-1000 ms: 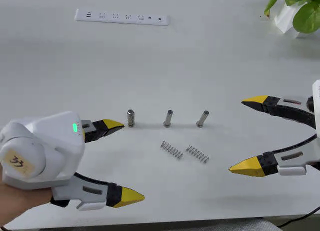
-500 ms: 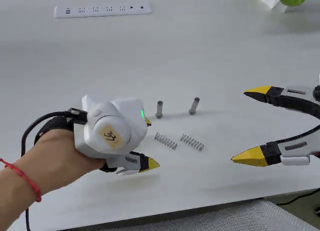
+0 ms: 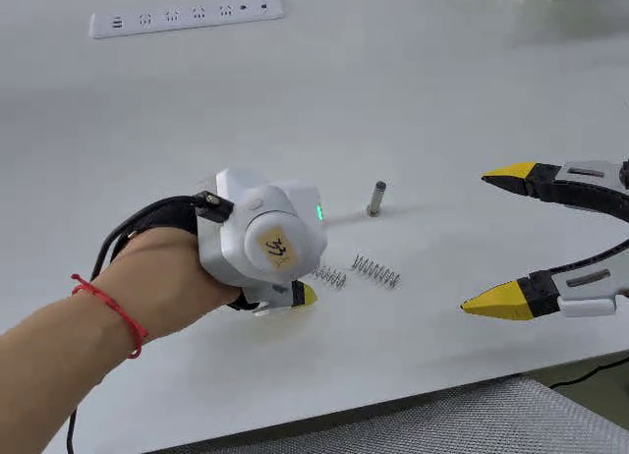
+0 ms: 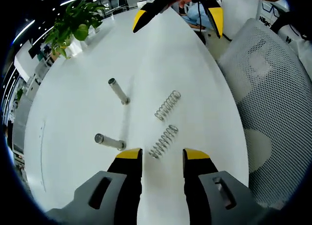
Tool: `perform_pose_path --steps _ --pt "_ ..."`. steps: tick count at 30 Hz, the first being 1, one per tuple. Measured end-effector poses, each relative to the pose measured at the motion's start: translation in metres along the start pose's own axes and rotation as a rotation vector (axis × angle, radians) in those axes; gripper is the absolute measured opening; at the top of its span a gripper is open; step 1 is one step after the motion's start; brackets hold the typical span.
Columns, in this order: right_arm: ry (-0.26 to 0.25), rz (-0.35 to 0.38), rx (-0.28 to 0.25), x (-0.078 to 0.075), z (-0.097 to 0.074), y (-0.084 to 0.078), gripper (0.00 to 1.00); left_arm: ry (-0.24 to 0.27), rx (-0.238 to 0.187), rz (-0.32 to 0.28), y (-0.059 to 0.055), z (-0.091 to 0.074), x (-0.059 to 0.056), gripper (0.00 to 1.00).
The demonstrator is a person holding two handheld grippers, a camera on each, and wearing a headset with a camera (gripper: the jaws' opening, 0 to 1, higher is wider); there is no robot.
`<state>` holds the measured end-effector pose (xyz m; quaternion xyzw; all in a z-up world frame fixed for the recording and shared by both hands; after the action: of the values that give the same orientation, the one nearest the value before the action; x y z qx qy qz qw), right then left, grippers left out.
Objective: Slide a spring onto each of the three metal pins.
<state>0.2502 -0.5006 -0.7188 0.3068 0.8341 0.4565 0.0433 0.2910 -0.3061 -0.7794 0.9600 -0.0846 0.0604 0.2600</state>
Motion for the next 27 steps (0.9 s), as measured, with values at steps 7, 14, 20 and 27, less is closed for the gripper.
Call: perform_pose_path --steps 7,14,20,27 --pt "-0.011 0.013 -0.010 0.000 0.000 -0.005 0.87 -0.011 0.043 -0.017 -0.003 0.007 0.000 0.22" --pt "-0.020 0.023 -0.013 0.000 -0.002 -0.009 0.85 -0.026 0.060 -0.015 -0.005 0.011 -0.003 0.18" --pt "-0.027 0.027 -0.012 0.000 -0.003 -0.011 0.85 -0.026 0.061 -0.061 -0.006 0.010 -0.008 0.11" --pt "-0.023 0.027 -0.019 0.001 -0.003 -0.010 0.85 -0.028 0.066 -0.096 -0.008 0.009 -0.012 0.07"
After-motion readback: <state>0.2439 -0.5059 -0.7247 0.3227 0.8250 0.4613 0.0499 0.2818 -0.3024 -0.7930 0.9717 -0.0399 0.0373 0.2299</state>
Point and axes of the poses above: the centre of the closed fingertips' face, and the gripper's own axes: z roughly forward along the fingers, x roughly to its left, y roughly out of its top, the point moved 6 cm from there along -z, roughly backward along the fingers, and after that the axes turned 8 degrees about z, right-handed, at the moved point
